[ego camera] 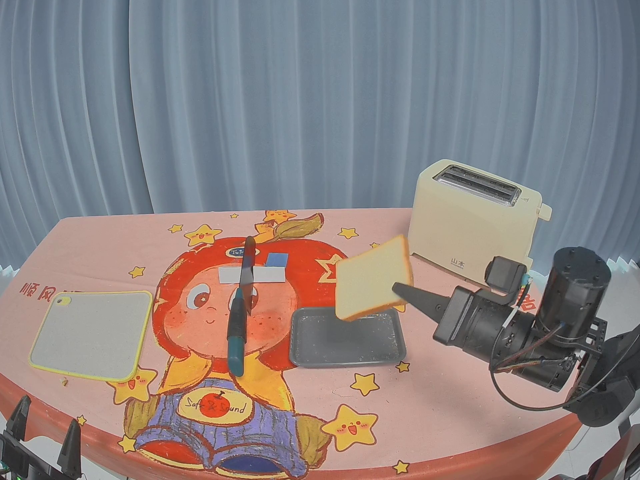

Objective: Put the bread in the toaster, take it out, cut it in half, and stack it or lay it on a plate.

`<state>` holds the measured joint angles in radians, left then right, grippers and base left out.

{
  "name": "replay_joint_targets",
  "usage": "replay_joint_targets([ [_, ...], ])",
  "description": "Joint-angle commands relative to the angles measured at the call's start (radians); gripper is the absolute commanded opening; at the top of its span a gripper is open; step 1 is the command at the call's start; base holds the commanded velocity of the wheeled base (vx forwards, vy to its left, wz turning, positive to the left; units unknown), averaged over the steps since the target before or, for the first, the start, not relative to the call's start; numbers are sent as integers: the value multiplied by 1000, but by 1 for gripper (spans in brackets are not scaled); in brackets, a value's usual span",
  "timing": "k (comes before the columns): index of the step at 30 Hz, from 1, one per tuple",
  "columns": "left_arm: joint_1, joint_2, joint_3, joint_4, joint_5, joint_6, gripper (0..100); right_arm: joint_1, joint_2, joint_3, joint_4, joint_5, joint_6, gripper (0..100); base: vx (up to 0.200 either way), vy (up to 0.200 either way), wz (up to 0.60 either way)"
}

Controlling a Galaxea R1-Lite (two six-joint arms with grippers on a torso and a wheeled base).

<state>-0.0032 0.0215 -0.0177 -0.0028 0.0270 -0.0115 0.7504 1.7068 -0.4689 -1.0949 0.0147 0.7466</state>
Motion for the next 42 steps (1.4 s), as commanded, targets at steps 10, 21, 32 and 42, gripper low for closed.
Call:
replay_joint_targets([
  [10,0,2,18,0,-1,-1,100,-8,-39,127,-197,1,-177,0,0,0,0],
  [21,0,2,18,0,1,-1,100,-17,-82,158,-195,8,-309,0,0,0,0],
  [32,0,2,18,0,-1,-1,100,-19,-79,190,-183,28,-409,0,0,0,0],
  [42,0,2,18,0,1,-1,100,-42,-96,59,-123,73,-490,0,0,0,0],
])
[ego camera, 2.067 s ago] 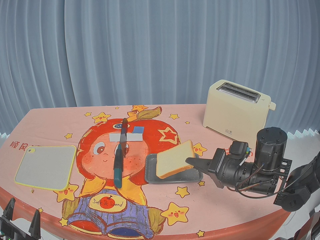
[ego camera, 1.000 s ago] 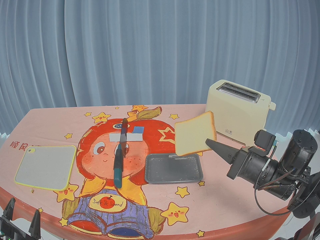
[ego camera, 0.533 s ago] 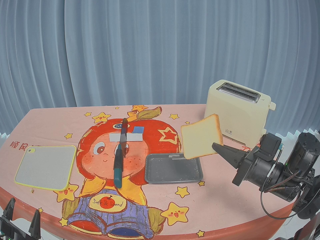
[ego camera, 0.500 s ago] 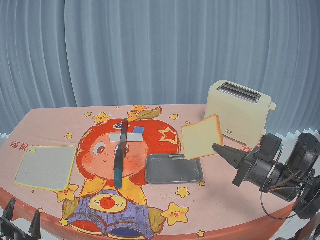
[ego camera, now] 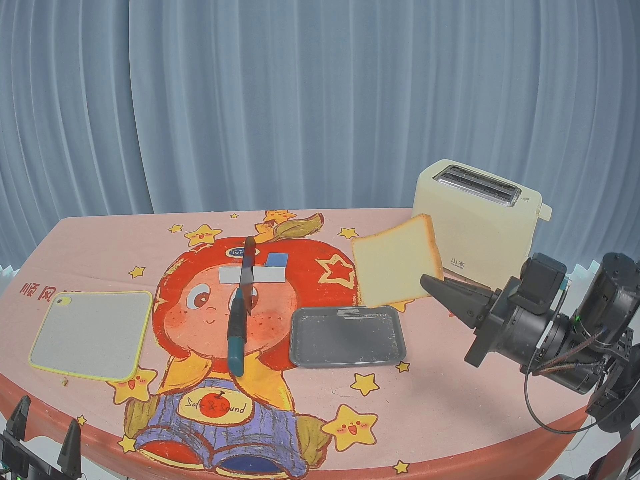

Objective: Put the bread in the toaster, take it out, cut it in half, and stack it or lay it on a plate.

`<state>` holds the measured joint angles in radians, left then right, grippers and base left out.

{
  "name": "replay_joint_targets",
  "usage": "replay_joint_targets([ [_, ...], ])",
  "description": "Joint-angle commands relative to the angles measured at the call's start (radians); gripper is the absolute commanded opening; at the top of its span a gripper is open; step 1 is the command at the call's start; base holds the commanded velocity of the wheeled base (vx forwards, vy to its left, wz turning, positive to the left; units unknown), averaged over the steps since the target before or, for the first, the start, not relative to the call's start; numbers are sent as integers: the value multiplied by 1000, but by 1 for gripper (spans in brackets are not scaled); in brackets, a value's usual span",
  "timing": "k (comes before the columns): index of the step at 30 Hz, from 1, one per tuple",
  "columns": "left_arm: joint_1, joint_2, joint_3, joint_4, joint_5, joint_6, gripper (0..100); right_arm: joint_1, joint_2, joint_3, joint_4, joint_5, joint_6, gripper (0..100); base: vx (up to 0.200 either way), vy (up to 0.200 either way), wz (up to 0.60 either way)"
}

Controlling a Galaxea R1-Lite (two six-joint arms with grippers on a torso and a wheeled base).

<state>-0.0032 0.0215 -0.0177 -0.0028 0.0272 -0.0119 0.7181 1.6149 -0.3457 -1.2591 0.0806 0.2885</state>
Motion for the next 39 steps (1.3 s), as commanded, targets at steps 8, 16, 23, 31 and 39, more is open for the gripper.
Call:
replay_joint_targets([
  [8,0,2,18,0,0,0,100,-20,30,-32,66,5,-135,0,0,0,0],
  [16,0,2,18,0,3,-3,100,-63,10,-32,66,-5,-141,0,0,0,0],
  [23,0,2,18,0,2,1,100,-97,-27,-22,72,5,-138,0,0,0,0],
  [31,0,2,18,0,0,1,100,-109,-18,-22,73,7,-141,0,0,0,0],
  [39,0,2,18,0,3,3,100,-112,-13,-22,73,7,-140,0,0,-175,0],
])
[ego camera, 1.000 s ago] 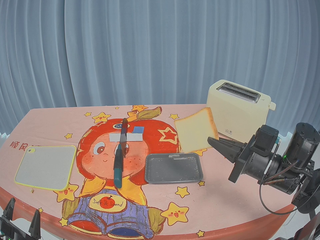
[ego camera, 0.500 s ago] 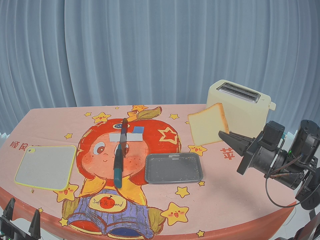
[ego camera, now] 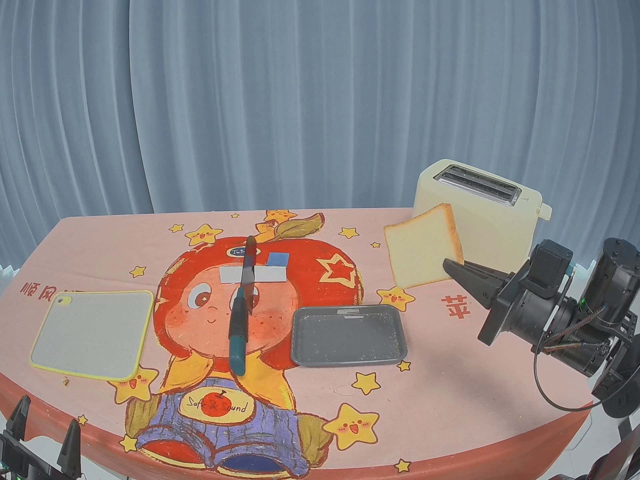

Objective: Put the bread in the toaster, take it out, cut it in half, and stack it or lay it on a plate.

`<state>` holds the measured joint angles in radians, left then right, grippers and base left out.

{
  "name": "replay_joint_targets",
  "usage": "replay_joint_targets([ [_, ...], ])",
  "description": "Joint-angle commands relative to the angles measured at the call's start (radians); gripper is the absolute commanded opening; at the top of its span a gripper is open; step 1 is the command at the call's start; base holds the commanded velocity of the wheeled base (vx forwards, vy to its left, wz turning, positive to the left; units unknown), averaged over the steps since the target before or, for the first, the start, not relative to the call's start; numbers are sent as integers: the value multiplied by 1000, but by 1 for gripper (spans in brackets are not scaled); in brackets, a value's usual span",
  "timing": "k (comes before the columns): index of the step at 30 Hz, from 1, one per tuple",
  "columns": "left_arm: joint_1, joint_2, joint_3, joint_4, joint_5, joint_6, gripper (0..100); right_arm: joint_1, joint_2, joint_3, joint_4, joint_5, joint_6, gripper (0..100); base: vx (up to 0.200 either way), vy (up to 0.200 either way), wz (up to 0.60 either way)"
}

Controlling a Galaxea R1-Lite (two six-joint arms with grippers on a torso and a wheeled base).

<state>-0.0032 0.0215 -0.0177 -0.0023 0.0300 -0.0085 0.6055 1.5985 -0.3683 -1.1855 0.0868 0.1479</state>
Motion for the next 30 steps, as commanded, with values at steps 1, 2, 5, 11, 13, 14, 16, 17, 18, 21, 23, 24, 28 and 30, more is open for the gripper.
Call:
replay_joint_targets([
  [1,0,2,18,-1,1,-1,100,0,3,0,0,1,1,0,0,-200,0],
  [2,0,2,18,-1,1,-1,100,-1,3,0,-2,1,1,0,0,-200,0],
  [5,0,2,18,-1,1,-1,100,-4,1,-1,0,1,1,0,0,-200,0],
  [11,0,2,18,-1,1,-1,100,-9,-2,-1,-2,1,1,0,0,-200,0],
  [13,0,2,18,-1,1,-1,100,-9,-3,-1,-2,2,1,0,0,-200,0],
  [14,0,2,18,-1,1,-1,100,-9,-3,-1,-2,2,1,0,0,-200,0],
  [16,0,2,18,-1,-1,-1,100,-9,0,-1,-2,1,1,0,0,0,0],
  [17,0,2,18,-1,-1,-2,100,-9,0,0,-2,1,1,0,0,0,0],
  [18,0,2,18,-1,-1,-4,100,-9,0,0,-2,1,1,0,0,0,0],
  [21,0,2,18,-1,-2,-5,100,-9,-3,0,0,2,2,0,0,0,0],
  [23,0,2,18,-1,-2,-4,100,-9,-5,-1,-2,2,4,0,0,0,0],
  [24,0,2,18,-1,-2,-4,100,-9,-5,0,-2,2,4,0,0,0,0],
  [28,0,2,18,-1,-2,-4,100,-9,-6,6,0,2,2,0,0,0,0],
  [30,0,2,18,-1,-2,-4,100,-9,-6,8,-3,2,4,0,0,0,0],
])
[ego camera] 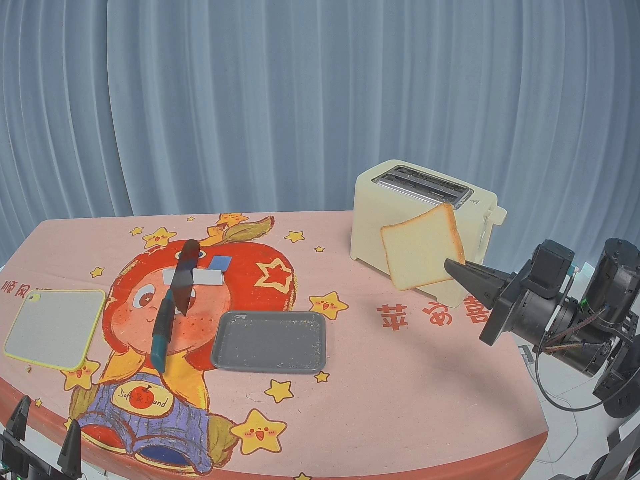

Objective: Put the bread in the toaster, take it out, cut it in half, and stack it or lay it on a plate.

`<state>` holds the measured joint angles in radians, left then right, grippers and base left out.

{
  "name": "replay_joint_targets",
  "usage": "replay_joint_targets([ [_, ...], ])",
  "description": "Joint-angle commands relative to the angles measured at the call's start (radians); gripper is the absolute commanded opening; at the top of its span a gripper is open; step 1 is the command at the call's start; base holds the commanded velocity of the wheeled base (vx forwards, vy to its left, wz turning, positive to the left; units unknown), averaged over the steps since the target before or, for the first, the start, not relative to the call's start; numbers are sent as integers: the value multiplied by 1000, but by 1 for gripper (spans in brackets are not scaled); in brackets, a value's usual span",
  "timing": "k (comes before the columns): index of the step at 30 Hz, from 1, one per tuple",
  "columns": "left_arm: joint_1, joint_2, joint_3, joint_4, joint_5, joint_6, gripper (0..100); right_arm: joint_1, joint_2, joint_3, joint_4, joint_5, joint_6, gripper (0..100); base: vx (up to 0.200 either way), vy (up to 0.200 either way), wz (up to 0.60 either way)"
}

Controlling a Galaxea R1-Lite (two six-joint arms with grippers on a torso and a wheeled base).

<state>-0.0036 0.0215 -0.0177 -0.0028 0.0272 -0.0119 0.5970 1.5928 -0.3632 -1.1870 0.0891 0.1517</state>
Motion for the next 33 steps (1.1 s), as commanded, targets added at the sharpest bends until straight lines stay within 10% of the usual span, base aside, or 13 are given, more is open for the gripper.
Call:
replay_joint_targets([
  [1,1,2,18,0,0,0,100,0,0,1,-2,0,0,0,0,0,0],
  [23,1,2,18,0,0,0,100,-36,-7,27,-9,17,-4,0,0,0,0],
  [33,1,2,18,0,0,0,100,-79,-71,7,3,96,-64,0,0,0,0],
])
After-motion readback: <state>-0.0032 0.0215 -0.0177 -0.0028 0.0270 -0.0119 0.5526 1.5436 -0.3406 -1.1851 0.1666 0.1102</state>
